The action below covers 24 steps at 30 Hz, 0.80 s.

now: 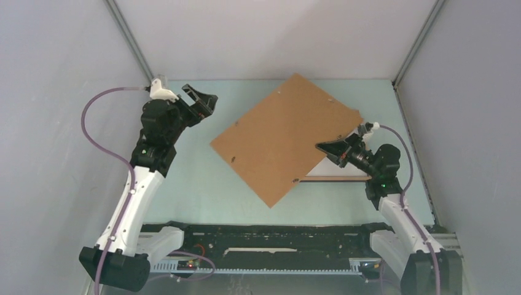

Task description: Put the photo into the frame

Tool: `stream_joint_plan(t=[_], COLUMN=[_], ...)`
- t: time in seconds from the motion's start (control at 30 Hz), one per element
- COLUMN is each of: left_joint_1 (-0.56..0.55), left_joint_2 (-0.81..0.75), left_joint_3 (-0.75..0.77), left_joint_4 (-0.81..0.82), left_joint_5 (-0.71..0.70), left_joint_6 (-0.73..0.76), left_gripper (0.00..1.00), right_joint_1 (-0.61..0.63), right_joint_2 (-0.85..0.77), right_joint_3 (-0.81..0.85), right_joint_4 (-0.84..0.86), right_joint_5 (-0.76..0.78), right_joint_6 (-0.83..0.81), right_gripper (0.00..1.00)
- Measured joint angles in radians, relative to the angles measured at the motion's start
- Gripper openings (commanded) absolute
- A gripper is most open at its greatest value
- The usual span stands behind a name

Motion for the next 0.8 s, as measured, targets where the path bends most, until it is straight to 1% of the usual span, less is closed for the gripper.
stream_joint_plan(t=[0.13, 0.23, 0.33, 0.5, 0.57, 0.67, 0.8], left_joint_1=[-0.001, -0.013, -0.04, -0.084, -0.103, -0.129, -0.139], left_joint_2=[-0.03, -0.025, 0.002, 0.048, 0.076, 0.136, 0.22], left_joint_3=[-0.056, -0.113, -0.156, -0.203, -0.216, -0.233, -0.266], left_joint_4=[0.005, 0.025, 0.03, 0.073, 0.101, 0.161, 0.229], left_joint_5=[-0.011, 0.001, 0.02, 0.048, 0.067, 0.107, 0.172], left_joint_6=[0.03, 0.043, 0.051, 0.041, 0.032, 0.003, -0.05], left_gripper=[0.98, 0.99, 1.0, 0.99, 0.96, 0.86, 0.82], right_joint_1=[-0.042, -0.053, -0.056, -0.057, -0.057, -0.06, -0.064], right_joint_2=[-0.082, -0.118, -0.144, -0.163, -0.161, -0.127, -0.057], right_joint_3=[-0.013, -0.017, -0.036, -0.102, -0.131, -0.155, -0.161], right_joint_4=[-0.214, -0.322, -0.383, -0.426, -0.423, -0.409, -0.338], right_joint_5=[0.14, 0.251, 0.36, 0.526, 0.573, 0.626, 0.637], right_joint_6=[-0.014, -0.017, -0.014, 0.004, 0.011, 0.012, 0.02], right_gripper=[0.0, 0.0, 0.0, 0.0, 0.0, 0.0, 0.0])
